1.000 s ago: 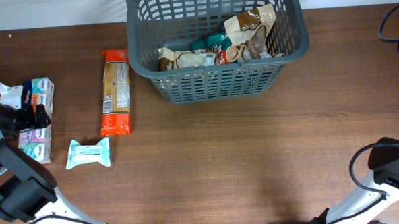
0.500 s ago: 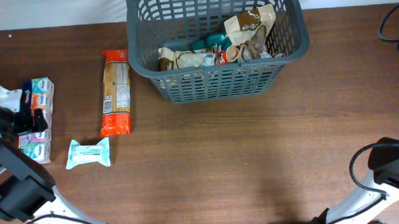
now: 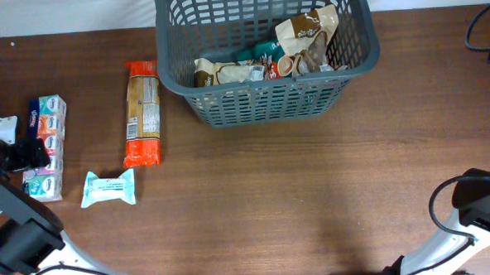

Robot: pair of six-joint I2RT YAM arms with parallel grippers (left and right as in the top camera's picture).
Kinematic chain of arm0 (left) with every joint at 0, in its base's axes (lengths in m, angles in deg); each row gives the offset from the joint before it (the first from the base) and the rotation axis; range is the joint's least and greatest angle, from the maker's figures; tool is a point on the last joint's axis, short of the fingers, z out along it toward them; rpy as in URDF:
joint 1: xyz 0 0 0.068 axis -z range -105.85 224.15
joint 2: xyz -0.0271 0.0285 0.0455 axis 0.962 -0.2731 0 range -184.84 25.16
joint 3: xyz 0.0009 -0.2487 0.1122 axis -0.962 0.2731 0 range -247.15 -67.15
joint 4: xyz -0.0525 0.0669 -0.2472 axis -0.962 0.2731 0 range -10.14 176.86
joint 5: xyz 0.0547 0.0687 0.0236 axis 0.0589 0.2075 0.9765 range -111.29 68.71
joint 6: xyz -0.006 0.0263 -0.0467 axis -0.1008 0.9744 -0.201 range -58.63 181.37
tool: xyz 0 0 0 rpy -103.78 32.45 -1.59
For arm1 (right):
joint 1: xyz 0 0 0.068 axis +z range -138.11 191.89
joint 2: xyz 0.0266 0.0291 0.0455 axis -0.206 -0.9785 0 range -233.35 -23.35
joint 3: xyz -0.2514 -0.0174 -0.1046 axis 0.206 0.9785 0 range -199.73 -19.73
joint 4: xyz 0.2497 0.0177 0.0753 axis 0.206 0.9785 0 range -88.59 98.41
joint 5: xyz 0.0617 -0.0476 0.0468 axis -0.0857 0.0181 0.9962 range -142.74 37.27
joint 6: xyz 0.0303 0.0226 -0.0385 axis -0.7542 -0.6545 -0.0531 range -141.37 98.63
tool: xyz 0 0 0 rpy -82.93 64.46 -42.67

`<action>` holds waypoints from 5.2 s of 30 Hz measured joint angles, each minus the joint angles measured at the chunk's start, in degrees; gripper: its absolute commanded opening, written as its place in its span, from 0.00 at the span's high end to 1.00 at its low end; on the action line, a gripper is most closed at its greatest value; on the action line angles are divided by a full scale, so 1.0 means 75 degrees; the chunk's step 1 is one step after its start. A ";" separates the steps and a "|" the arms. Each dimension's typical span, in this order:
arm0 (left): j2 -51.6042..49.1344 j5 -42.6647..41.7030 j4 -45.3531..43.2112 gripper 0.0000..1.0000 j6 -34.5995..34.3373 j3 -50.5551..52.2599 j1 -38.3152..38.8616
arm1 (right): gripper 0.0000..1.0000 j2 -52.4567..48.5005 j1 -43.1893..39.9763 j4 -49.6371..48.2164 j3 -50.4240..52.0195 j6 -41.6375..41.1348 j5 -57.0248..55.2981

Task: Pack container
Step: 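Close the left gripper on the tissue pack strip, then lift the tissue packs and swing them right toward the basket, then carry the tissue packs over the grey basket with the left gripper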

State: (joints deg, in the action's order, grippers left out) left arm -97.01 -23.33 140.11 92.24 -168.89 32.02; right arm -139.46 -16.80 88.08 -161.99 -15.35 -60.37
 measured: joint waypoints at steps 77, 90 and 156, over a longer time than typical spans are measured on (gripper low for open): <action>-0.1262 -0.0848 0.1373 0.98 -0.0935 -0.5983 0.3115 | 0.01 0.0000 0.0000 0.0000 0.0000 -0.0003 0.0000; -0.1271 -0.1259 0.1378 0.98 -0.0994 -0.7423 0.5907 | 0.01 0.0000 0.0000 0.0000 0.0000 0.0000 0.0000; -0.0615 -0.2649 0.1431 0.98 -0.0635 -0.8652 0.8349 | 0.01 0.0003 0.0000 0.0000 0.0000 0.0000 0.0000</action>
State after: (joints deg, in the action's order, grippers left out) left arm -101.62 -43.20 150.84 87.48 -233.78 94.64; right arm -139.44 -16.80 88.08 -161.99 -15.35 -60.37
